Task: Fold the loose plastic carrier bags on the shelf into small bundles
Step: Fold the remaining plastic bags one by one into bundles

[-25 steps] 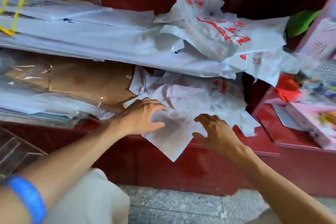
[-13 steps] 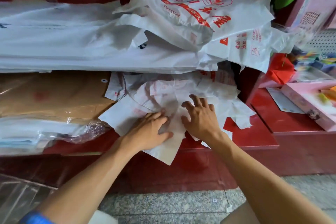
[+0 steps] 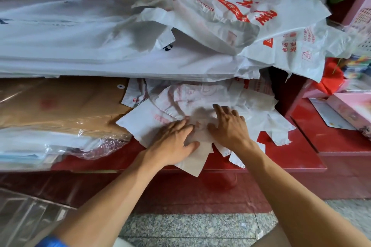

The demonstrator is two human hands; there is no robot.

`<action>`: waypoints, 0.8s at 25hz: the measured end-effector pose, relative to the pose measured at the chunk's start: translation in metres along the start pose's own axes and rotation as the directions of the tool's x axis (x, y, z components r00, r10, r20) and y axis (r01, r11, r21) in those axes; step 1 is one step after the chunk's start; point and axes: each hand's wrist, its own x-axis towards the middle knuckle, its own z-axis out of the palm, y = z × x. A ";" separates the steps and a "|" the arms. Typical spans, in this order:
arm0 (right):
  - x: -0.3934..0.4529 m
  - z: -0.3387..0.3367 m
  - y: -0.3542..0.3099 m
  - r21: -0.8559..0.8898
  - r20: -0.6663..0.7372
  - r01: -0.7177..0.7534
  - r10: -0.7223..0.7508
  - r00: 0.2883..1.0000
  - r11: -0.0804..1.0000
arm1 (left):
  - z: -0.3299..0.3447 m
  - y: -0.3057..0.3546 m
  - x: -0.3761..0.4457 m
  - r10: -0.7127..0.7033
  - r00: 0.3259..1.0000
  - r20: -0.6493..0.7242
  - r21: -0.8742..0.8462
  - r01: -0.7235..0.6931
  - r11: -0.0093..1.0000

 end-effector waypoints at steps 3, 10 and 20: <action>0.000 -0.002 0.004 -0.015 -0.008 -0.074 0.074 0.997 0.997 | -0.008 0.007 -0.005 -0.005 1.000 0.010 0.008 0.005 1.000; 0.007 0.005 0.006 0.039 -0.200 -0.116 0.121 0.972 0.993 | -0.014 0.020 -0.012 0.014 0.998 0.062 -0.061 -0.011 0.998; -0.012 -0.054 0.008 0.451 -0.223 0.048 0.060 0.973 0.891 | -0.011 0.003 0.001 -0.119 0.883 -0.455 -0.100 0.082 0.992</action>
